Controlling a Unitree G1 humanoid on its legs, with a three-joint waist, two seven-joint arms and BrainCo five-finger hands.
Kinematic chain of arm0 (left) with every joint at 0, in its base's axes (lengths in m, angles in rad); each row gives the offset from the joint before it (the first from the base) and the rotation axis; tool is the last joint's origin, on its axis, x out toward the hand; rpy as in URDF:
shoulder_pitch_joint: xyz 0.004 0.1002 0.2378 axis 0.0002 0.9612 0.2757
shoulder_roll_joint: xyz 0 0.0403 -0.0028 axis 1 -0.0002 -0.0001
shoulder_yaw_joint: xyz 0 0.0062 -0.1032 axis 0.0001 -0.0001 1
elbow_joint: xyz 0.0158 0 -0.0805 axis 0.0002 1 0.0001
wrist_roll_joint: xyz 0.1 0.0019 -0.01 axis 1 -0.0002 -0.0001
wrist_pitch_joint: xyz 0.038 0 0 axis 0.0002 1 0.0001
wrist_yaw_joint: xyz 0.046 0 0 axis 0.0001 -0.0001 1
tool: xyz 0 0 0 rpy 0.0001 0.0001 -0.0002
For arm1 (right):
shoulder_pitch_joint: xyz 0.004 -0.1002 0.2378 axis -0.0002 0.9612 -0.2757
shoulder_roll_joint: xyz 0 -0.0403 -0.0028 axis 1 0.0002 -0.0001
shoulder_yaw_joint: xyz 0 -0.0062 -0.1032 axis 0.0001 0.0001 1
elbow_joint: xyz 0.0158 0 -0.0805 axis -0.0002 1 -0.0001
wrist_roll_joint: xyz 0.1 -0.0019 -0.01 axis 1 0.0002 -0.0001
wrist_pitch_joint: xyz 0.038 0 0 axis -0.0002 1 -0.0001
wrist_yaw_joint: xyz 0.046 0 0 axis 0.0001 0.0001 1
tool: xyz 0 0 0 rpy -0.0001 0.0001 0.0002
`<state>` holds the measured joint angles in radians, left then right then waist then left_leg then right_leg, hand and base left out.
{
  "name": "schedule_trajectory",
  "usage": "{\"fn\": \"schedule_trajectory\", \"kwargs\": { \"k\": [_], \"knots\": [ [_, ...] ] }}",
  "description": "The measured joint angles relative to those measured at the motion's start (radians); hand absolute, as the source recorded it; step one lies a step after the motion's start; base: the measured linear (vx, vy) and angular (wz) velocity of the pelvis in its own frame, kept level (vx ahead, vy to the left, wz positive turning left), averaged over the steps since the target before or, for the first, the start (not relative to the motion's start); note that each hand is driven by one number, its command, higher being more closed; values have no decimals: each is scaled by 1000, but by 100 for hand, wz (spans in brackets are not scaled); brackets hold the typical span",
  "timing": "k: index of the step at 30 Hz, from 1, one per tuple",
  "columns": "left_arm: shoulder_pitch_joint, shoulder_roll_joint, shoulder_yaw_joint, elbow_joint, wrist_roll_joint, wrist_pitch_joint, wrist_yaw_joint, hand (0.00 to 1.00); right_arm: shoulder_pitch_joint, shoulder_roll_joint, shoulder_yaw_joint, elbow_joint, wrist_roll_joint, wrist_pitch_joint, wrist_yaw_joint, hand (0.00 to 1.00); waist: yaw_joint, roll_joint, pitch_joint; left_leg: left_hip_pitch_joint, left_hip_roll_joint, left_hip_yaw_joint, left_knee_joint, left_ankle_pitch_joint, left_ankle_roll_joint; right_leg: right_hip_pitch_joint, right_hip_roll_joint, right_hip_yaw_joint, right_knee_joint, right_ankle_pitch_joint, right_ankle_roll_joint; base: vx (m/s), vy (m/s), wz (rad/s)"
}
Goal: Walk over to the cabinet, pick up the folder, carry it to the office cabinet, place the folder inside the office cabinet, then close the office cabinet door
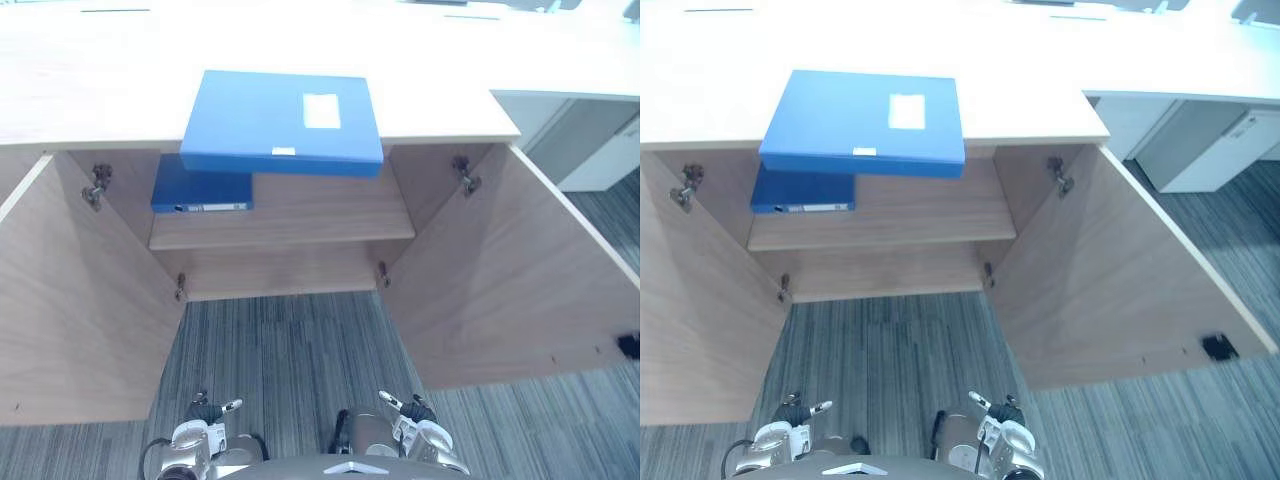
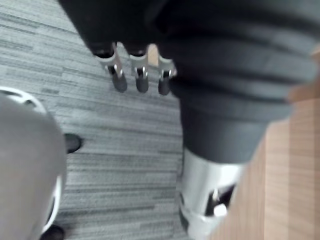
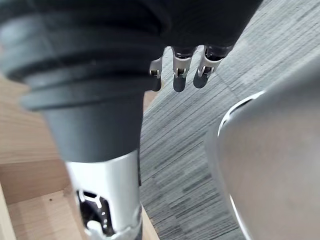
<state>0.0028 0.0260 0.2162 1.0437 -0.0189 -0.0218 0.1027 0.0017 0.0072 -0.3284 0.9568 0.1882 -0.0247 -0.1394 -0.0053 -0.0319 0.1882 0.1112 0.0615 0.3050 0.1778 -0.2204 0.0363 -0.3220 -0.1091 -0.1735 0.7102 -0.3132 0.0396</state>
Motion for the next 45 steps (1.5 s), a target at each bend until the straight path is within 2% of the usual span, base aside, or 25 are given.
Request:
{"fn": "schedule_trajectory", "kwargs": {
  "k": [1,2,3,4,5,6,7,8,9,10,11,13,15,16,17,19,23,28,30,32,35,37,42,45],
  "knots": [
    [0,-5,0,0,0,0,0,0,2,-5,7,1,0,0,0,0,-7,0,-1,23,2,-16,-21,7,-15,-12,25,6,-161,56,-10,402,-146,77],
    [-1,-5,10,-1,1,-1,-2,0,22,-3,9,5,0,4,0,0,-7,-16,-8,45,-20,-39,-39,2,-56,1,34,31,-346,239,-38,407,-162,82],
    [-8,-11,26,4,1,-1,-2,0,29,2,-3,4,13,1,5,0,-7,-14,-8,67,-21,-58,-45,-13,-78,9,32,35,-329,277,-55,399,-151,53],
    [-6,-48,52,11,1,-1,1,0,23,-25,-7,3,0,-1,5,0,5,42,-23,78,23,-56,-51,-13,-100,15,54,14,-309,261,-67,380,-158,31],
    [-6,-75,67,11,1,-1,1,0,24,-37,-8,3,-1,0,6,0,6,65,-33,77,38,-56,-36,-7,-111,35,63,-6,-326,235,-67,447,-194,23],
    [-9,-84,70,10,1,-2,1,0,24,-41,-7,3,0,1,6,0,4,74,-30,75,48,-56,-14,-3,-117,52,65,-17,-332,225,-73,416,-227,52],
    [-15,-94,75,4,2,-2,-2,0,24,-42,-7,4,0,1,5,0,-4,80,-30,44,69,-56,80,3,-127,95,66,-38,-354,211,-79,359,-223,61],
    [-18,-100,78,-9,3,-2,-3,0,34,-41,-3,6,2,4,5,0,-1,71,-24,-5,106,-53,232,7,-135,157,71,-53,-394,204,-84,210,-148,56],
    [-18,-105,78,-13,2,-3,-2,0,41,-42,2,6,2,3,4,0,3,65,-21,-28,128,-45,307,-2,-138,187,78,-58,-416,202,-85,157,-105,25],
    [-19,-106,75,-16,2,-11,-4,0,47,-43,8,7,3,3,4,0,11,64,-20,-63,169,-7,421,-17,-122,234,87,-67,-444,199,-87,113,-50,0],
    [-19,-106,74,-19,2,-11,-5,0,47,-41,10,6,5,3,4,0,11,62,-23,-98,190,23,463,-32,-107,261,91,-67,-463,195,-82,157,-49,-7],
    [-20,-106,70,-24,2,-11,-5,0,48,-40,10,5,7,5,4,0,11,62,-26,-145,201,42,433,-38,-96,275,91,-60,-480,192,-72,118,22,-11],
    [-21,-105,66,-34,3,-11,-5,0,50,-41,8,4,10,7,2,0,14,63,-27,-170,194,42,306,-34,-96,275,91,-41,-482,194,-60,108,112,-27],
    [-21,-105,63,-31,3,-11,-6,0,53,-41,7,4,10,7,-1,0,15,67,-32,-162,179,25,183,5,-95,272,91,-30,-478,194,-47,118,165,-32],
    [-20,-105,59,-28,3,-10,-6,0,55,-42,3,4,10,7,-2,0,15,72,-37,-160,170,16,138,54,-106,270,93,-23,-474,191,-38,121,186,-32],
    [-20,-87,54,-7,3,-9,-7,0,77,-13,-1,12,10,9,-2,0,15,27,-71,-104,112,42,45,78,-93,289,59,9,-517,209,-4,150,185,-18],
    [-14,-63,-1,0,3,-9,-8,0,77,-1,-11,43,9,7,-2,0,11,7,-87,-40,57,58,-33,88,-79,340,37,31,-589,237,23,113,134,-11],
    [-8,-35,-103,-1,3,-11,-5,0,64,-15,-9,73,5,6,-1,0,13,11,-92,-25,27,48,-71,101,-65,361,30,52,-645,265,26,25,67,-4],
    [-5,-25,-136,-22,2,-10,-1,0,62,-19,-6,81,5,5,-2,0,10,23,-95,-24,18,37,-98,119,-56,361,31,54,-670,283,23,-25,4,-6],
    [22,-24,-184,-150,-3,-26,18,0,56,-36,11,82,5,-1,-5,0,7,39,-91,-20,13,11,-132,137,-53,361,34,53,-690,301,21,-63,-13,3],
    [55,-18,-218,-295,-10,-50,46,0,56,-38,14,81,5,-2,-16,0,8,39,-90,-10,13,-6,-158,154,-57,361,41,53,-695,311,16,-77,-25,0],
    [95,-13,-220,-421,-9,-71,70,0,57,-44,37,80,5,-16,-19,0,6,37,-91,0,13,-6,-172,166,-56,362,44,57,-696,319,13,-116,-22,-6],
    [182,20,-207,-682,6,-80,108,0,77,-49,53,57,4,-21,-22,0,12,33,-90,15,5,-8,-200,181,-62,365,40,68,-711,332,16,-100,-4,-5],
    [225,40,-168,-828,62,-93,139,0,96,-51,56,36,4,-30,-22,0,15,31,-90,19,0,-11,-200,180,-65,375,36,68,-720,338,16,-59,10,2]
  ]
}}
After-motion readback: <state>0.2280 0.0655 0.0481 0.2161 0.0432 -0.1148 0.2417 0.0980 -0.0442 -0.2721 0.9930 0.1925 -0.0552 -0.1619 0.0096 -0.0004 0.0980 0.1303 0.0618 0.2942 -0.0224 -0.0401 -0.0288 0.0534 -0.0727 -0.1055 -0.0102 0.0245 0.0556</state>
